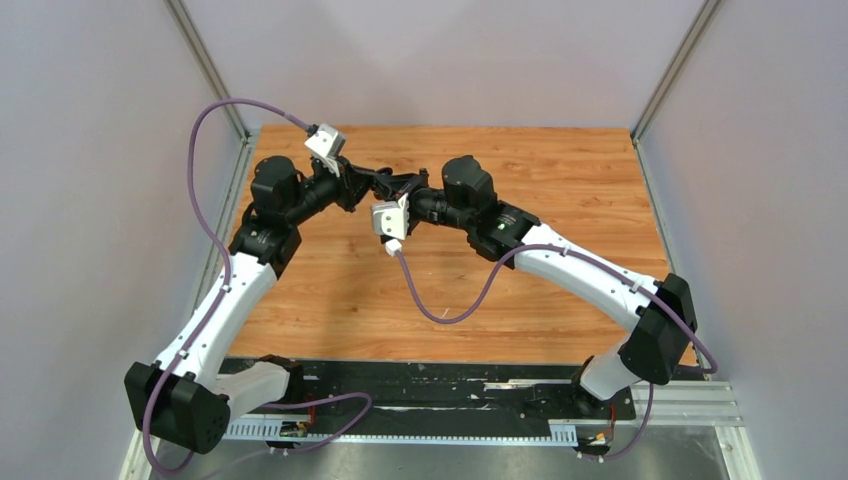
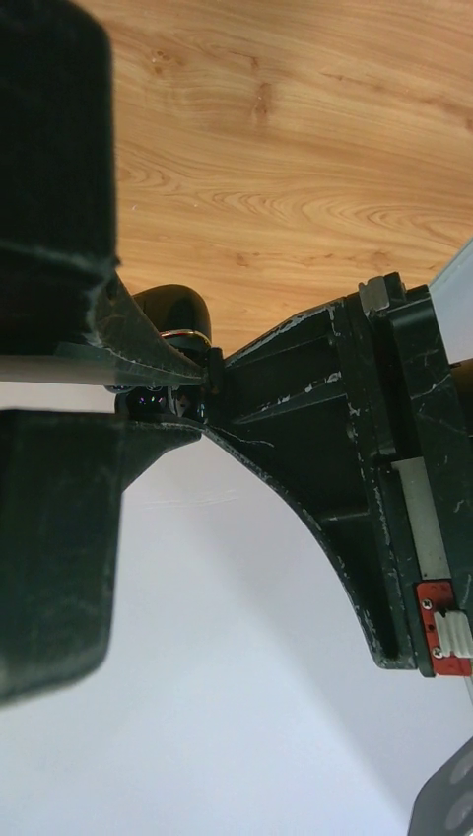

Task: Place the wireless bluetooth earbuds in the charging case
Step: Place the earbud in the charging case.

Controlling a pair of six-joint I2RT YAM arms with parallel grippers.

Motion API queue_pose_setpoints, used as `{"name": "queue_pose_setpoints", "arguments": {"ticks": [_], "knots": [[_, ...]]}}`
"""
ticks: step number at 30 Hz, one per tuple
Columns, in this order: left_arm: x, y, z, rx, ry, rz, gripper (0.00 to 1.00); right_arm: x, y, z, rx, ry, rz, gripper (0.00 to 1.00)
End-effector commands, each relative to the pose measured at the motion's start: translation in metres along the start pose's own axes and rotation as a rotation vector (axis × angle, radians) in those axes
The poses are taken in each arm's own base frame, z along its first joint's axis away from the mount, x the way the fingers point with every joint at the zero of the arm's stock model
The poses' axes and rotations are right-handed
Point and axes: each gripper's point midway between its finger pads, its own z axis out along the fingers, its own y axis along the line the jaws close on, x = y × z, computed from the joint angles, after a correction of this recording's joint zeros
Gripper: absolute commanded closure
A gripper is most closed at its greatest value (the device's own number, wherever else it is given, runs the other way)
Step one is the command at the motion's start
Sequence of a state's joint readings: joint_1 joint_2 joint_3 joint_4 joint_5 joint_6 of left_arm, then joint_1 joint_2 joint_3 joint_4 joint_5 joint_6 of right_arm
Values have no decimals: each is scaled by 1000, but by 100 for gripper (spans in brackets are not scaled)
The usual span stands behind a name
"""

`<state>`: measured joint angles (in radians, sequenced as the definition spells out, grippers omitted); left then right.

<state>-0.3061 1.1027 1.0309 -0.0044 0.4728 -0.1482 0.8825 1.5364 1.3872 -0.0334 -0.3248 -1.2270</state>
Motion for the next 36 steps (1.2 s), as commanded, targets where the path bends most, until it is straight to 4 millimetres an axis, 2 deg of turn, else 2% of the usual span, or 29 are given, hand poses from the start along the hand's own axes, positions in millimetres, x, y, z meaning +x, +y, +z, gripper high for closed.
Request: {"name": "queue_pose_setpoints", "arguments": {"ticks": [1,7,36], "knots": [[-20,-9,-5,31,-65,59,100,-4,-16,1,32,7,-15,100],[-18,-8,-5,24,-64,54,100,-2,-25,-2,62,27,-23,100],[-19,-2,-4,-16,-67,11,100,-1,-13,-11,27,42,-40,100]]}}
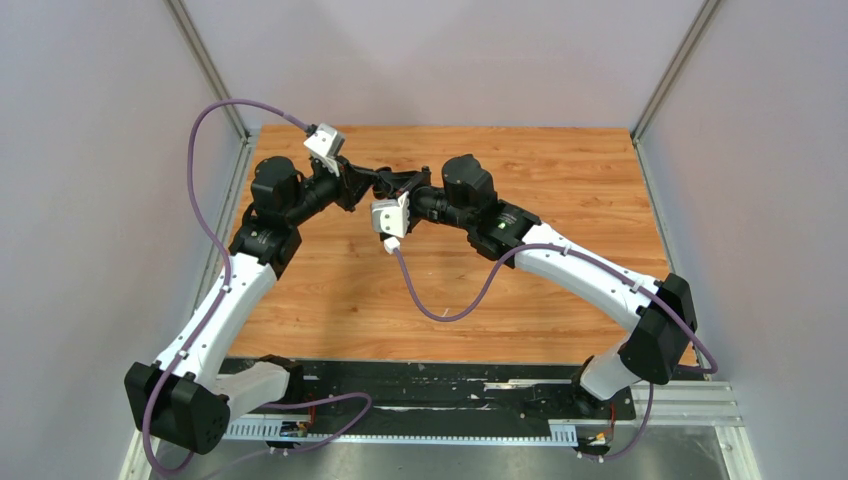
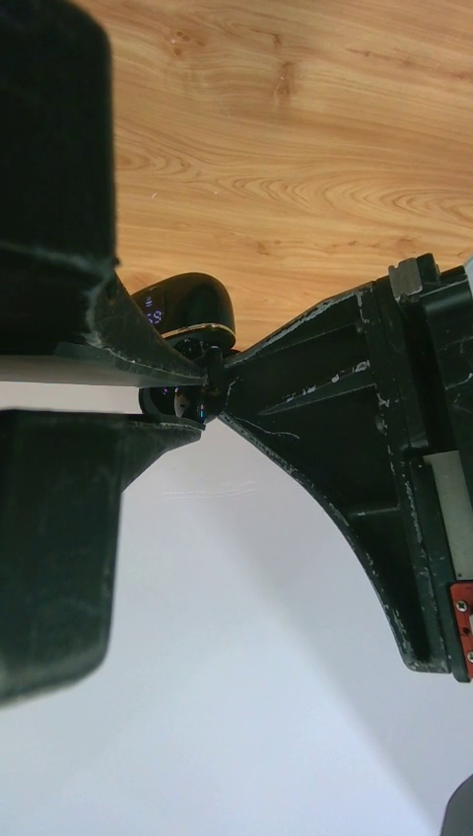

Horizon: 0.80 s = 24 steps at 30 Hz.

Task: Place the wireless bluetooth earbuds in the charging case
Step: Place the earbud in the charging case.

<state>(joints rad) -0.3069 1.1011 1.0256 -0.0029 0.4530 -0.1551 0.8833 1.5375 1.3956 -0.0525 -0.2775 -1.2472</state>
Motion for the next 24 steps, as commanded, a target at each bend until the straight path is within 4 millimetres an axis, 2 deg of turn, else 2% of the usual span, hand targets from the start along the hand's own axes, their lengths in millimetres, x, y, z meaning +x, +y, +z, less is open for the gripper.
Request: {"name": "queue_pose_setpoints", "arguments": {"ticks": [1,12,14,18,24], "knots": [[-20,-5,-3,3,-67,16,100,-8,-9,-9,18,-5,-21,100],[-21,-7,-2,22,-69,29,100,-9,-6,-8,-4,-15,-21,100],[-21,-7,-2,23,-71,32,100,-7,-4,-6,-12,-8,-18,92],[-21,-7,-3,18,-69,38,100,-7,-3,-6,-22,-4,-17,86],[-20,-7,-4,18,-71,37,100,-7,-6,-7,-19,4,13,68]]}}
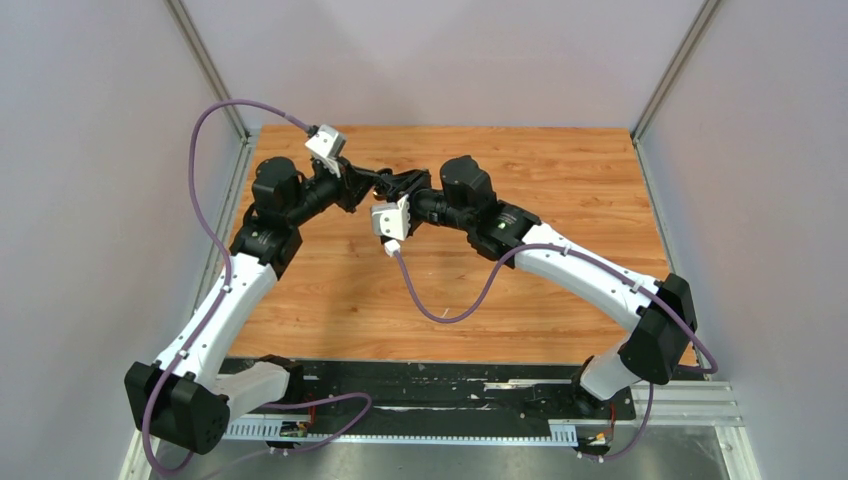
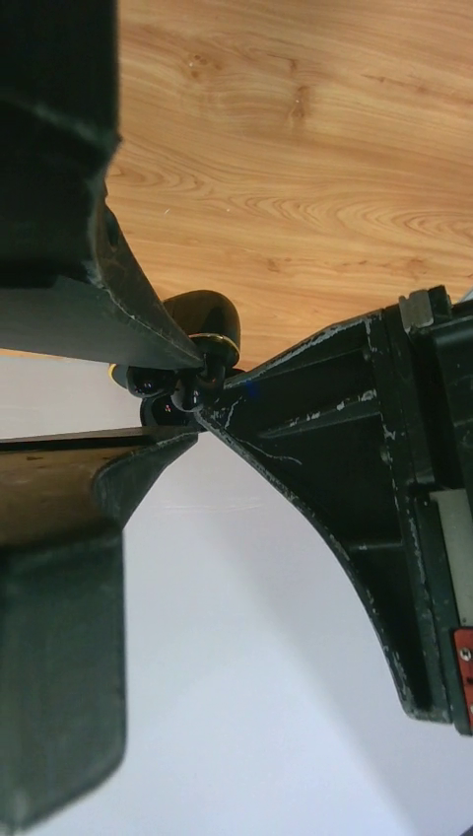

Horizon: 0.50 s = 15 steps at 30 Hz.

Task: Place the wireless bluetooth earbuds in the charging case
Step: Place the earbud in the charging case.

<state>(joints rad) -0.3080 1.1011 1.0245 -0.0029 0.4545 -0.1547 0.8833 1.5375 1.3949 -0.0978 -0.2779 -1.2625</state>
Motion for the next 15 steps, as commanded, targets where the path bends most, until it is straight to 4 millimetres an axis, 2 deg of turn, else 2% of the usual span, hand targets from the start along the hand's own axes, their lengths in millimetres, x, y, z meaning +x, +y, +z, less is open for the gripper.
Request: {"name": "queue_pose_setpoints", "arguments": {"ticks": [1,15], "knots": [[-20,-6,-4,16,-71,36,100,-11,-17,-8,25,-11,21,66],[-16,-9,-4,31,-68,35,100,-31,-31,-22,19,-56,147,58]]}}
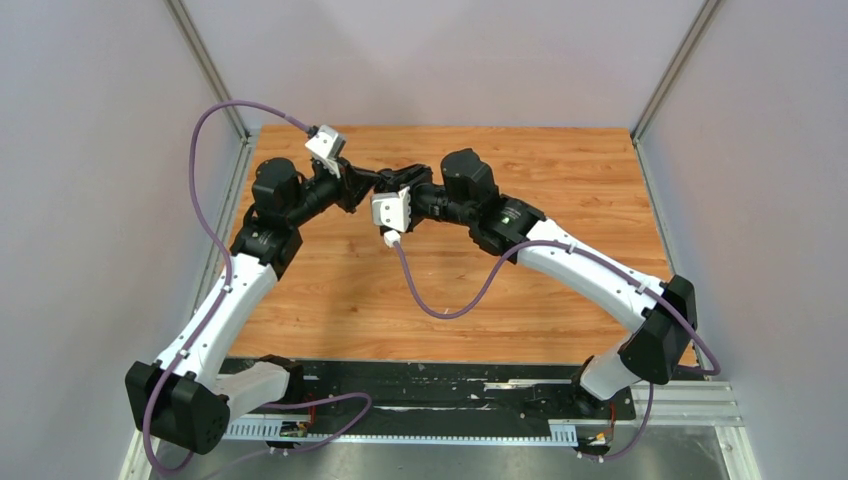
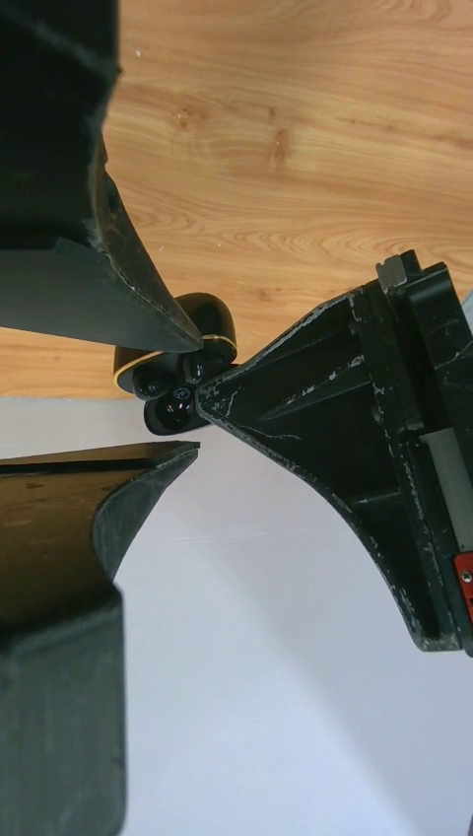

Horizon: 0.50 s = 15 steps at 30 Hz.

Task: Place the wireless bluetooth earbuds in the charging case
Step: Place the earbud in the charging case.

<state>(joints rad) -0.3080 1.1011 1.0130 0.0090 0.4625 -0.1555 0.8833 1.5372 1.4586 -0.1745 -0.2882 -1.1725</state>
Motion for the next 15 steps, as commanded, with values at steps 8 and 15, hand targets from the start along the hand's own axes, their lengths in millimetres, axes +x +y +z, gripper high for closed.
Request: {"name": "queue_pose_setpoints", "arguments": {"ticks": [8,15], "knots": [[-17,-18,-5,90,-56,80,100,-19,-53,-63,62,-90,488,48],[-32,-46,-10,253,-92,146,100,22,-28,-101,-101,-106,1084,46]]}}
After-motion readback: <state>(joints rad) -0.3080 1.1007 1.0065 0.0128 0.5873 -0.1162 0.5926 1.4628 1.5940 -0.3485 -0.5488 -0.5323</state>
